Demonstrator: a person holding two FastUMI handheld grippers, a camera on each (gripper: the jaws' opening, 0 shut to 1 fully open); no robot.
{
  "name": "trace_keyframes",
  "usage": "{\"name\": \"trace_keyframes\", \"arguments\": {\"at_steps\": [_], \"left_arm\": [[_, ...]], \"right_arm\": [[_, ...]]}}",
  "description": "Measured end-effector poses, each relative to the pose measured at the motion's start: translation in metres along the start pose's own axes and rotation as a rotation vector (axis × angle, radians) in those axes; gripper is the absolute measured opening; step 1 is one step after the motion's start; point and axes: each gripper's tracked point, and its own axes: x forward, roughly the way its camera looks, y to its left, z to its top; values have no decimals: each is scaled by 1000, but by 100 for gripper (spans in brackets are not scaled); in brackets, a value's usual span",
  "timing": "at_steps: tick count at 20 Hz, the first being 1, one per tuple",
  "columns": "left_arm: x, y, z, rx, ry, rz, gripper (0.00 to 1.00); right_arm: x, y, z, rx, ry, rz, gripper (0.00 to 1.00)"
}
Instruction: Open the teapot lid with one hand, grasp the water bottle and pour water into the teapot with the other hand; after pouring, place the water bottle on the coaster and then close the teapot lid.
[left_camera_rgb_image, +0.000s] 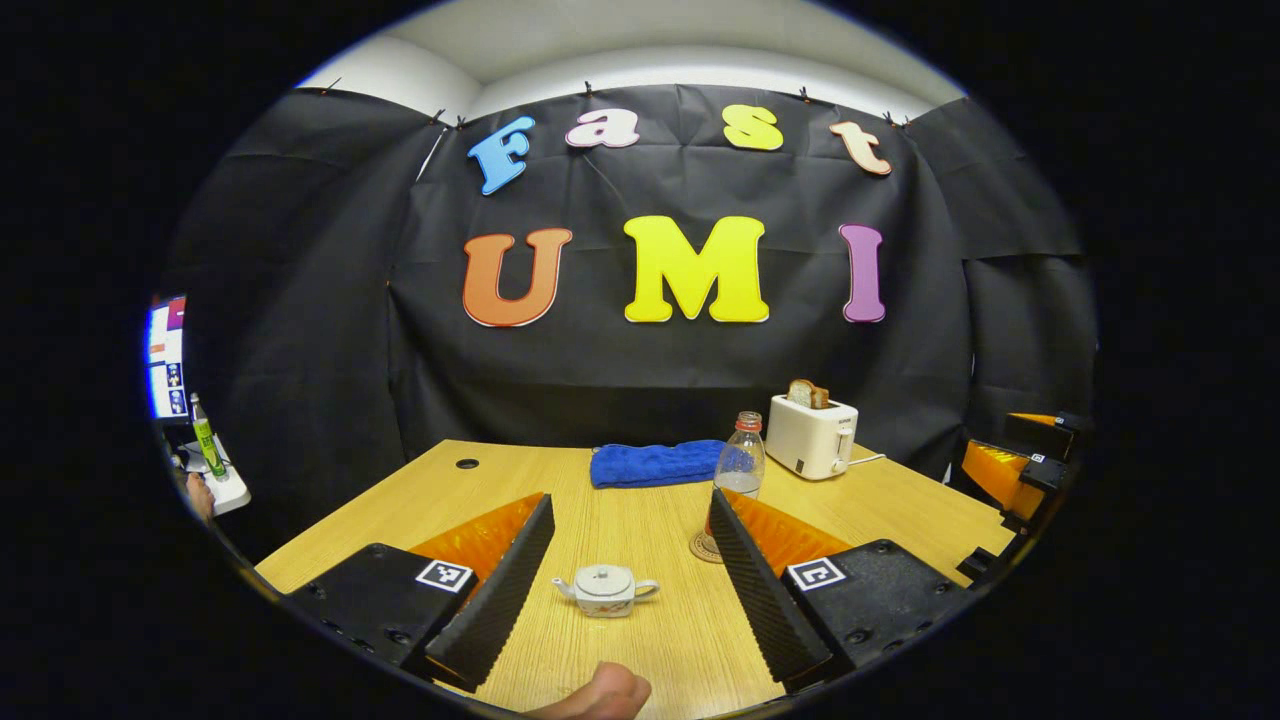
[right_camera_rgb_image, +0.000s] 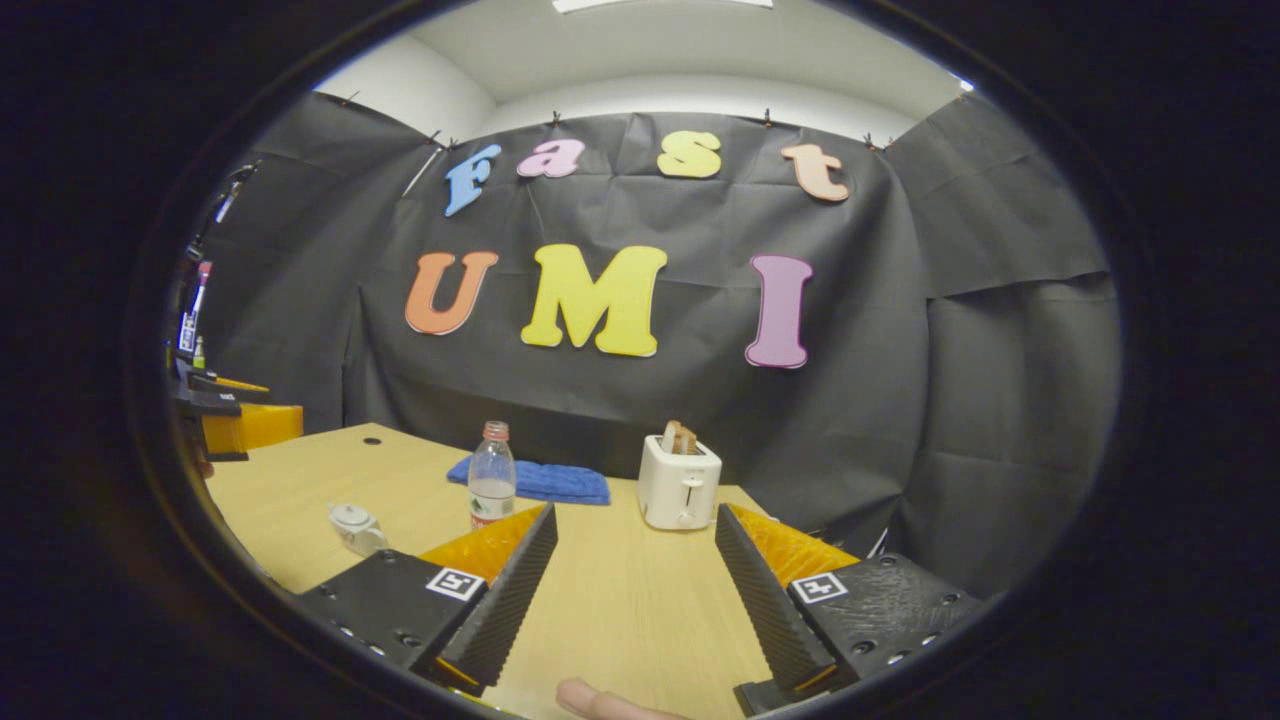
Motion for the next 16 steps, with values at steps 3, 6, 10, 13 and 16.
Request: {"name": "trace_keyframes", "arguments": {"at_steps": [3, 6, 10, 13, 16], "left_arm": [[3, 5, -3, 8, -3, 16, 98], [4, 6, -2, -5, -3, 21, 98], [8, 8, -3, -5, -13, 28, 98], [11, 1, -9, -1, -2, 18, 98], [10, -8, -8, 13, -12, 6, 98]], "right_arm": [[6, 0, -6, 7, 22, 2, 95], [6, 2, -12, 24, 45, 15, 97], [6, 7, -12, 15, 44, 22, 98], [5, 8, -13, 0, 45, 26, 98], [3, 5, -11, -9, 37, 15, 98]]}}
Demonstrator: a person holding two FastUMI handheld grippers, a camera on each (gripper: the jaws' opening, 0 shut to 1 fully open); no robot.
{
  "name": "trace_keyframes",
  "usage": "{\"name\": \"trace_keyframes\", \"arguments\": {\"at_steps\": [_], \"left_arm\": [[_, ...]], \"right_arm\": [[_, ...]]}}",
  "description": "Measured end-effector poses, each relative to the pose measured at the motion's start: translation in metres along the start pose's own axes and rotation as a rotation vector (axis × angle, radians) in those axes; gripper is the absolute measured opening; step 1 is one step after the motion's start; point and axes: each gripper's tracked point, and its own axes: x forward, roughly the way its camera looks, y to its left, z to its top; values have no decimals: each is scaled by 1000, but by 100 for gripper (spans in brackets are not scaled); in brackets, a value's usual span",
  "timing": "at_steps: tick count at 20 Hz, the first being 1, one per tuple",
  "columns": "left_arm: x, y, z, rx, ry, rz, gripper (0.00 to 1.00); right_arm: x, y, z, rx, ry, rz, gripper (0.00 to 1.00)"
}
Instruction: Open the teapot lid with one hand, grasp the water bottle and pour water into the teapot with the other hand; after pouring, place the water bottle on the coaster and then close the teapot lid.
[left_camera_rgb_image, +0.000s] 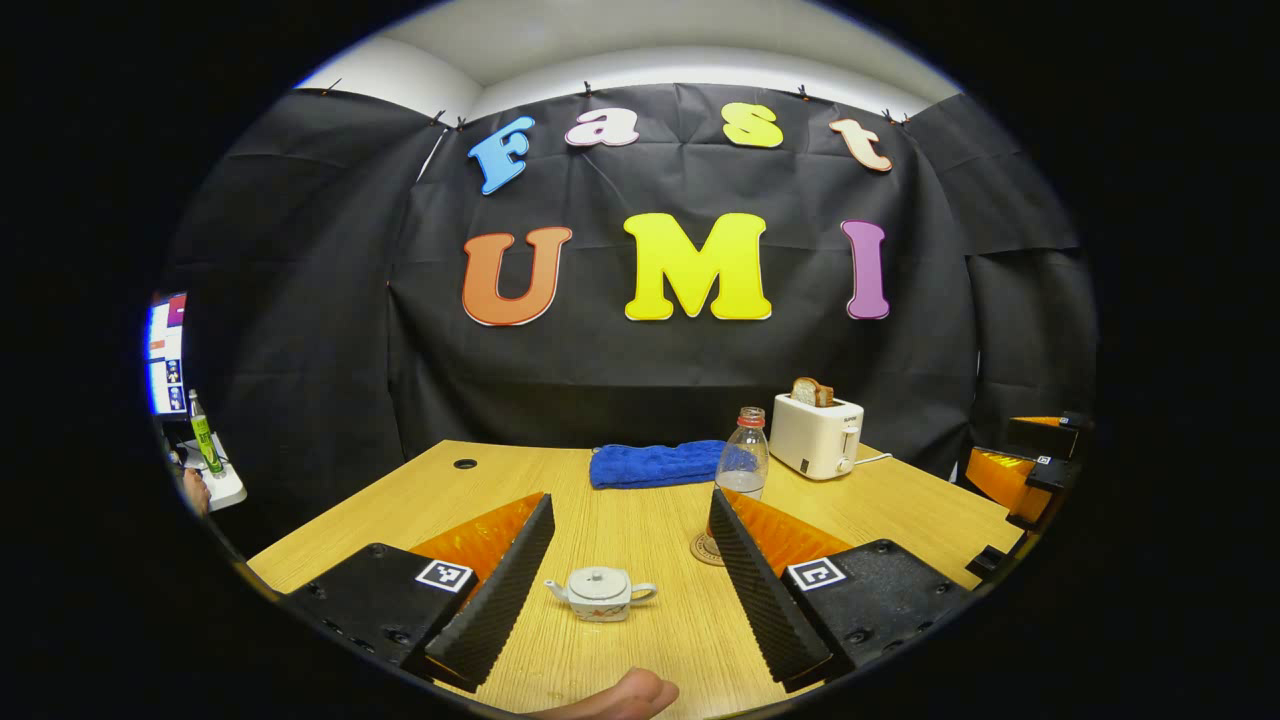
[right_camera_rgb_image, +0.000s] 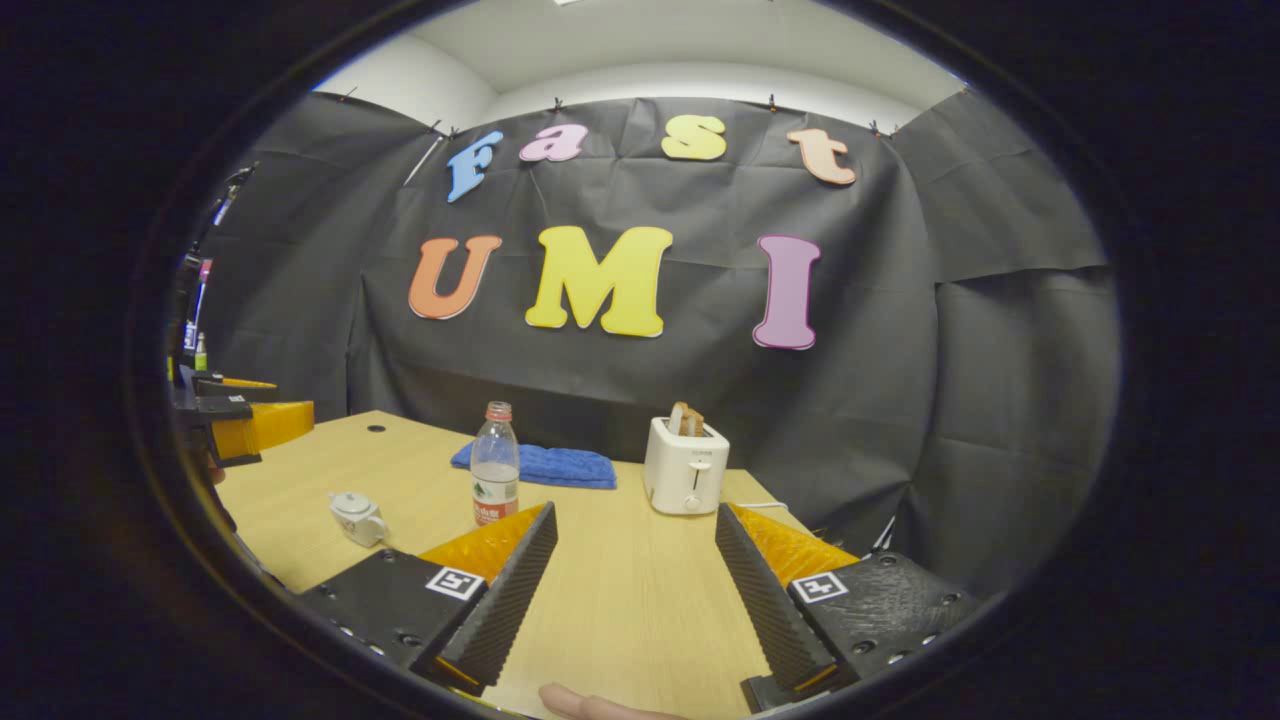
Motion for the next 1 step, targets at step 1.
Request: {"name": "trace_keyframes", "arguments": {"at_steps": [1], "left_arm": [[-1, 1, 3, 10, -11, 10, 98]], "right_arm": [[-1, 0, 1, 4, 0, 1, 98]]}}
